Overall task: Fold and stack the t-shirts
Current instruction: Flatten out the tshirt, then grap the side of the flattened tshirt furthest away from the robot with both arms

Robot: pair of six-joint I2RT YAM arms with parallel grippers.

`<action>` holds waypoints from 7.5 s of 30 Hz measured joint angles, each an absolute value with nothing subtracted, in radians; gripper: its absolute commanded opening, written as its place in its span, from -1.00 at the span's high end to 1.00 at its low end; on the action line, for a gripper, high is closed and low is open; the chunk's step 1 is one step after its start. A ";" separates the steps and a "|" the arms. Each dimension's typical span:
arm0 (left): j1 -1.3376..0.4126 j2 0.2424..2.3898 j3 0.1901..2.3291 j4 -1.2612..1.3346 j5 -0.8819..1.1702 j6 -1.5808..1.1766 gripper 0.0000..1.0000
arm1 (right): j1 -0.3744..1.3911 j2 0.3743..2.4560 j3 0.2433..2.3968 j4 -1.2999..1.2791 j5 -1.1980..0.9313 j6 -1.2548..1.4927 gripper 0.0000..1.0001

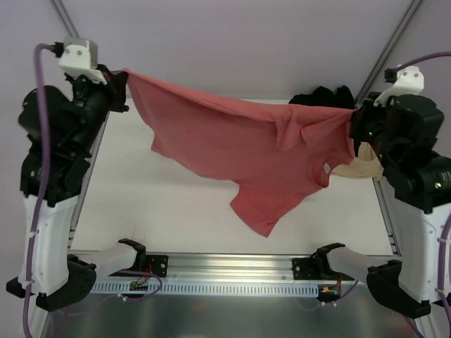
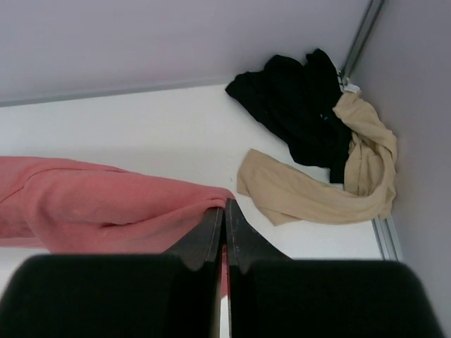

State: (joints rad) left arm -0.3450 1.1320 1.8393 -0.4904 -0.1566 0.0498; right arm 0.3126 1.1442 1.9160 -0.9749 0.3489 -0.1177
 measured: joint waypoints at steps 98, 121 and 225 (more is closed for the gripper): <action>-0.228 0.937 0.573 -0.478 0.102 -0.659 -0.44 | 0.418 0.929 0.785 -0.451 0.135 0.102 -0.99; -0.228 1.024 0.539 -0.732 -0.239 -0.907 -0.50 | 0.415 0.888 0.746 -0.457 0.134 0.108 -0.99; -0.334 0.799 0.724 -0.607 -0.245 -0.842 -0.30 | 0.334 1.593 1.442 -0.502 0.022 -0.015 -0.99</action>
State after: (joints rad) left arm -0.3344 0.7990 0.7238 -0.6067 -0.2447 -0.8425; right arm 0.3344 1.5932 1.4422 -0.5022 0.0223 -0.0147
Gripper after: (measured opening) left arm 0.654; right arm 0.993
